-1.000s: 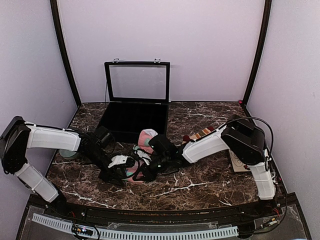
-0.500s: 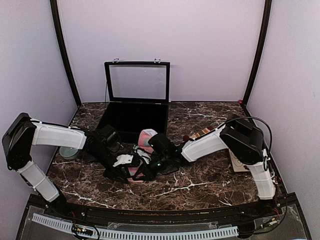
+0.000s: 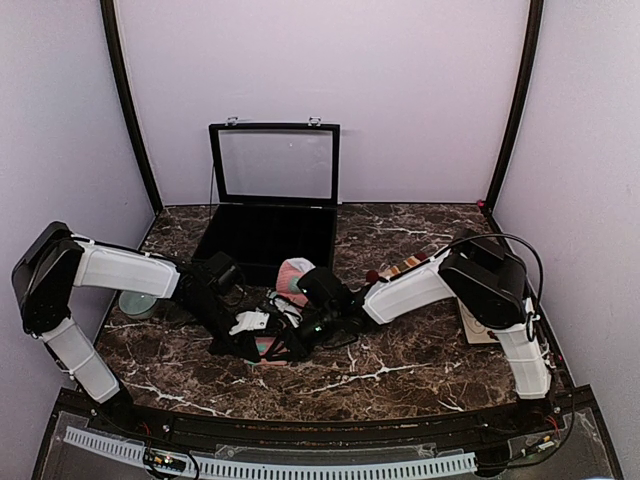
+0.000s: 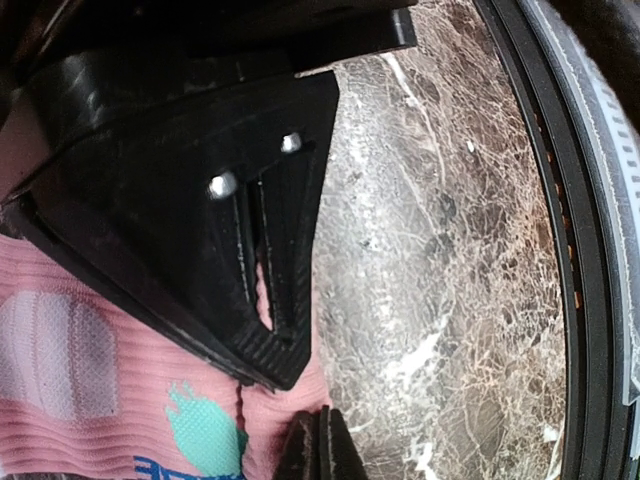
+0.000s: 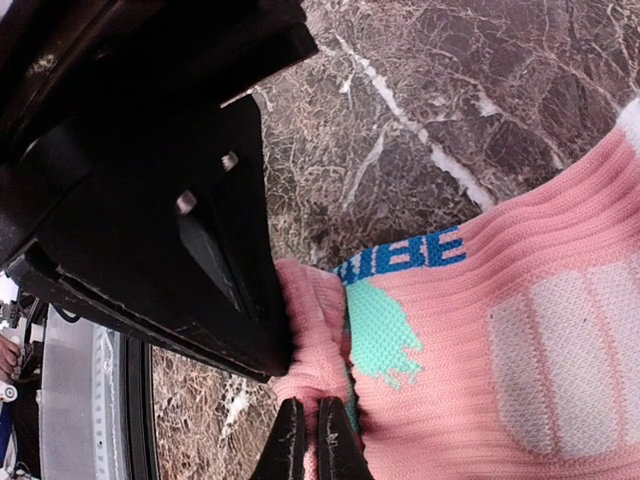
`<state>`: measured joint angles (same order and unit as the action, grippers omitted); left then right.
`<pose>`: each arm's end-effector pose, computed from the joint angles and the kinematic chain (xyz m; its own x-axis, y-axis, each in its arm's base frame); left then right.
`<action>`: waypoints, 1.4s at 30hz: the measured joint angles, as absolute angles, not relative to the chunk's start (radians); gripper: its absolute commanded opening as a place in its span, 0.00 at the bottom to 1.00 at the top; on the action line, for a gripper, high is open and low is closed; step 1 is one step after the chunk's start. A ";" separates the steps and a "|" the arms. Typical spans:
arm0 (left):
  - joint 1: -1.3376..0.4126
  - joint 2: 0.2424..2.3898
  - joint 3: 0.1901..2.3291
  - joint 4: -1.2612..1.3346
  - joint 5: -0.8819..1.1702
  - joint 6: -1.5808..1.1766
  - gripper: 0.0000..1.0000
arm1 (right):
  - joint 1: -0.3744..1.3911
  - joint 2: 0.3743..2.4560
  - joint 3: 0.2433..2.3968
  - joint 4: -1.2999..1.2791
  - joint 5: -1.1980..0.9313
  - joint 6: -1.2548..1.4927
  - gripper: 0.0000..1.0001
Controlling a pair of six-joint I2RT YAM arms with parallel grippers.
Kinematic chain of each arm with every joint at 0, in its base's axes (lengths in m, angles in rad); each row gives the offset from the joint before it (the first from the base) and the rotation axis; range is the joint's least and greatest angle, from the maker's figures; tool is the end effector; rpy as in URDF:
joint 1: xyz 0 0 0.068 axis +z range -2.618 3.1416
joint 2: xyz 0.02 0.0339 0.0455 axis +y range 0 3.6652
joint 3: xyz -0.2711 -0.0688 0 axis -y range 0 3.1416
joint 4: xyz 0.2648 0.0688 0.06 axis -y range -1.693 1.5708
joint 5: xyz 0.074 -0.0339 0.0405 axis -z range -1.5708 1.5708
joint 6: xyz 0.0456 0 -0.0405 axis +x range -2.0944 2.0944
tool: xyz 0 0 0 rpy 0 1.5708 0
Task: Roll the socks
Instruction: Roll the sock at the center of the board.
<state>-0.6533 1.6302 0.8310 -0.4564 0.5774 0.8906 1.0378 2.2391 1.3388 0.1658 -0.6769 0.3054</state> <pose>0.2219 -0.2012 0.1295 0.0256 0.8008 -0.5984 0.9918 -0.0955 -0.0854 0.2197 0.4287 0.0827 -0.5977 -0.5518 -0.5816 -0.7632 0.1695 0.6235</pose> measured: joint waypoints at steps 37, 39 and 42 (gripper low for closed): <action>-0.554 1.900 1.046 -0.724 0.749 0.861 0.00 | 1.153 1.902 0.908 0.391 -0.224 0.182 0.33; -0.554 1.901 1.048 -0.728 0.748 0.860 0.00 | 1.156 1.894 0.902 0.396 -0.206 0.171 0.34; -0.554 1.901 1.048 -0.730 0.750 0.860 0.00 | 1.158 1.881 0.891 0.402 -0.190 0.165 0.35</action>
